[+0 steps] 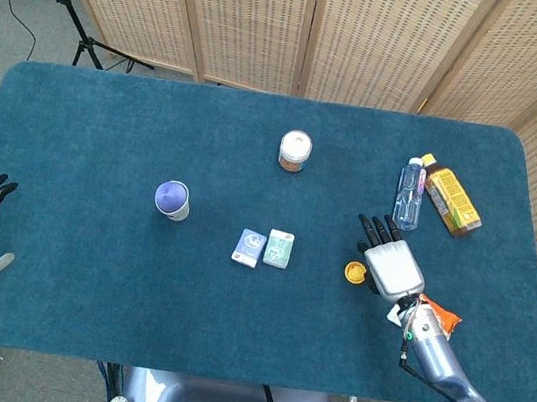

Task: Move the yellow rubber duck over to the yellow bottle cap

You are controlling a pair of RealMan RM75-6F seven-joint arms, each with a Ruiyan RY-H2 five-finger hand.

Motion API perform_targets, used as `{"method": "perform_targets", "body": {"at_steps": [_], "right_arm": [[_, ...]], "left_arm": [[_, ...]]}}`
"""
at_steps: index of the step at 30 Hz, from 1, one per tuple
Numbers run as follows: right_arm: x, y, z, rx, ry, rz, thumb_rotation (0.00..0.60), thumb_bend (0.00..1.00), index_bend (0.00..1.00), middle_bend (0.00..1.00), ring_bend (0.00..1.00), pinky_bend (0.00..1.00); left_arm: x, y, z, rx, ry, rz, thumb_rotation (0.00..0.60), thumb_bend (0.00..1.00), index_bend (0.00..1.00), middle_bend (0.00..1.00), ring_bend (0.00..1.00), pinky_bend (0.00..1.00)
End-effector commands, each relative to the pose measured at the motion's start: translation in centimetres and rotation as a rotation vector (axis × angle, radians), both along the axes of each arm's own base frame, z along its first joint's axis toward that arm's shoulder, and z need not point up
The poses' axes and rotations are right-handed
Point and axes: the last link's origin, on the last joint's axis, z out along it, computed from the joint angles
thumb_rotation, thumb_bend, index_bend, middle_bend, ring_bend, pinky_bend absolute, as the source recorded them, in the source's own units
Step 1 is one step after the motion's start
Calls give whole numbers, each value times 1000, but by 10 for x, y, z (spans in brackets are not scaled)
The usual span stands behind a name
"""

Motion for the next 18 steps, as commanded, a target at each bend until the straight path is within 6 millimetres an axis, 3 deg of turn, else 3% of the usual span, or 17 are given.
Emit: {"method": "perform_targets", "body": {"at_steps": [1,3,9,13,18], "right_arm": [[-9,25,35,-103,-89,26,600,30,110,0,0,0],[-21,41,51,-161,-133,28,600,0,36,0,0,0],[-65,98,82,-290,-257,-1,600,0,14,0,0,0],[-79,116,86,-318,-302,-17,600,0,5,0,0,0],[-99,131,88,-333,-319,-55,600,0,0,0,0,0]], "left_arm": [[-1,-2,0,11,4,-8,600,178,0,0,0,0],[-2,-4,0,22,6,-12,600,159,0,0,0,0],[-11,-13,3,64,-10,-5,600,95,0,0,0,0],[-15,-14,3,74,-9,0,600,0,0,0,0,0],[-18,-12,1,65,0,-3,600,0,0,0,0,0]]}}
